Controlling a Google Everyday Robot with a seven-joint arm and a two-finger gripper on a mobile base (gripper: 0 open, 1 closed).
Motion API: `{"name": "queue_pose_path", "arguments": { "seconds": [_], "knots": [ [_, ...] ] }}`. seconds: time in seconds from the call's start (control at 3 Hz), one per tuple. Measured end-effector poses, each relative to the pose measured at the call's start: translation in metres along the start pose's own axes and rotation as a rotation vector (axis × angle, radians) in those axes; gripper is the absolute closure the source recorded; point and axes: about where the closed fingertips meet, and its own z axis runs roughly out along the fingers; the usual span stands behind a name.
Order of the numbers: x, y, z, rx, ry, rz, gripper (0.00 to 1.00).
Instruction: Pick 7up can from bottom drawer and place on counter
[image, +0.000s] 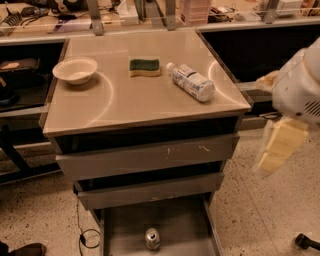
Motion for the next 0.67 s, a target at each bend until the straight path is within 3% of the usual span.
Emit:
{"name": "queue_pose_path", "arguments": {
  "seconds": [0.33,0.67],
  "knots": [
    [-0.011,0.027,0.077,-0.057,-0.065,-0.005,0.00],
    [-0.004,0.067,0.174,-0.138,-0.082,0.015,0.00]
  ]
}}
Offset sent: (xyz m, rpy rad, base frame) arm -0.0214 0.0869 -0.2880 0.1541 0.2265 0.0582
